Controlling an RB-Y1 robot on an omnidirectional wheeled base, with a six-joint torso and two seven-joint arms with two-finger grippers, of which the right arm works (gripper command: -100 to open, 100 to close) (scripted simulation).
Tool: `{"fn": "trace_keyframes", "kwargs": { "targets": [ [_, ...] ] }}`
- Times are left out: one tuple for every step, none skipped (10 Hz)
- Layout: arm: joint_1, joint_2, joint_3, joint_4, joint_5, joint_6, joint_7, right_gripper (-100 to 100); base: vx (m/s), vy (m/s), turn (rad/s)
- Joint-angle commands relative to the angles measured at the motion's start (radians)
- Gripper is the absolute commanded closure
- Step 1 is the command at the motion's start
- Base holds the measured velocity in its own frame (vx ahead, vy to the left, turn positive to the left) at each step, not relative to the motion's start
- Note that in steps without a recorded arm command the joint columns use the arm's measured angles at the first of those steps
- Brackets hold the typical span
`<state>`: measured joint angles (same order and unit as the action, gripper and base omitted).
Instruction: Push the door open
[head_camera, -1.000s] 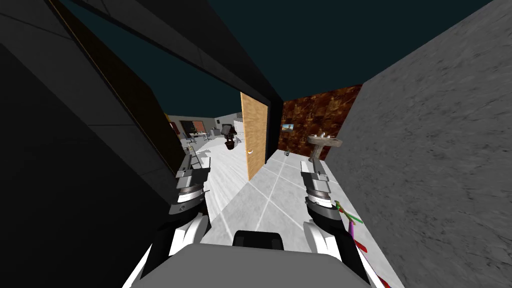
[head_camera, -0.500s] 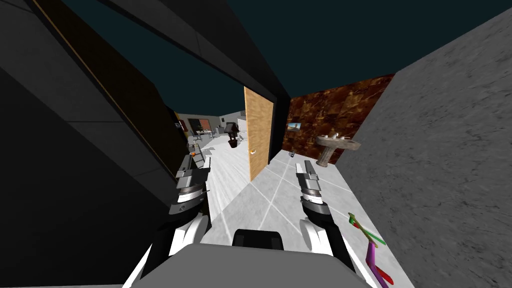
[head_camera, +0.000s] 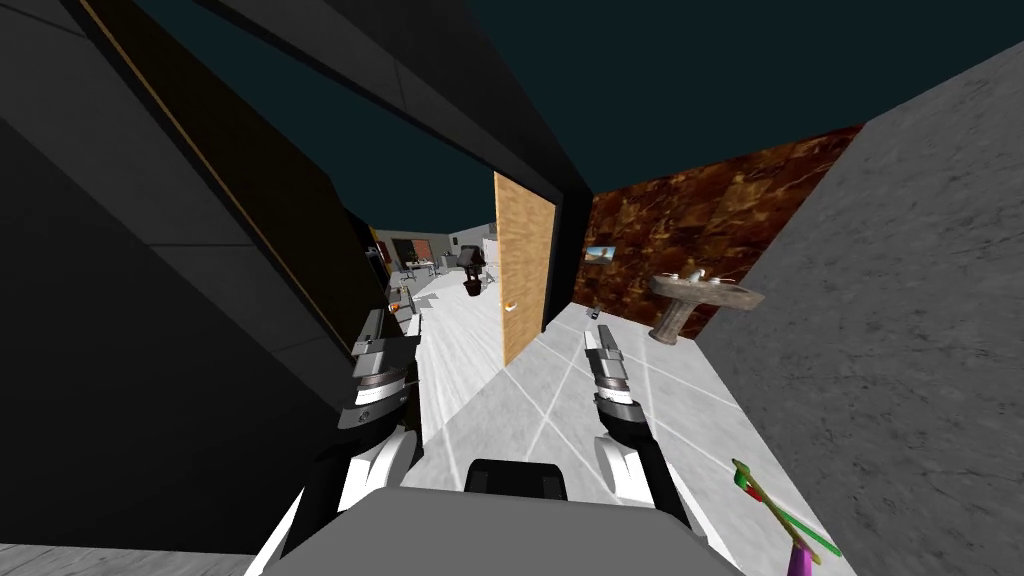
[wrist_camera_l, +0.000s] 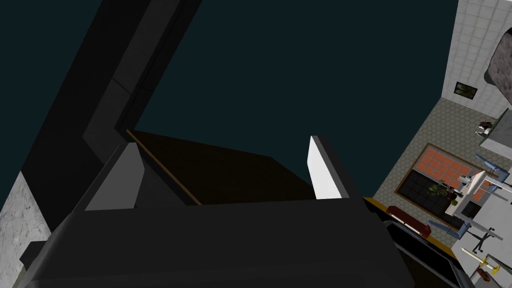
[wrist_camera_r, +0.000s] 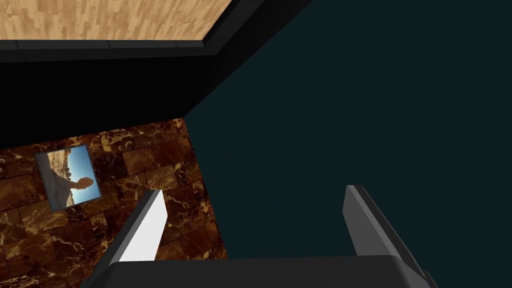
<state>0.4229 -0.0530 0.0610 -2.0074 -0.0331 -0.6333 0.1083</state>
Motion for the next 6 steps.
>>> {"fn": "trace_keyframes", "kwargs": {
  "targets": [
    [-0.01,-0.005,0.007,0.03,-0.002,0.001,-0.003,-100,0.113,-0.063,0.139],
    [-0.027,-0.011,0.01,0.074,-0.005,-0.003,-0.006,-100,0.143,-0.072,0.22],
    [-0.036,-0.014,0.011,0.095,-0.007,-0.005,-0.008,-100,0.139,-0.071,0.171],
    [-0.045,-0.017,0.013,0.119,-0.008,-0.008,-0.01,-100,0.102,-0.057,0.126],
    [-0.055,-0.019,0.014,0.143,-0.01,-0.011,-0.012,-100,0.082,-0.051,0.123],
    [-0.064,-0.022,0.016,0.167,-0.012,-0.013,-0.014,-100,0.09,-0.052,0.135]
  ]
}}
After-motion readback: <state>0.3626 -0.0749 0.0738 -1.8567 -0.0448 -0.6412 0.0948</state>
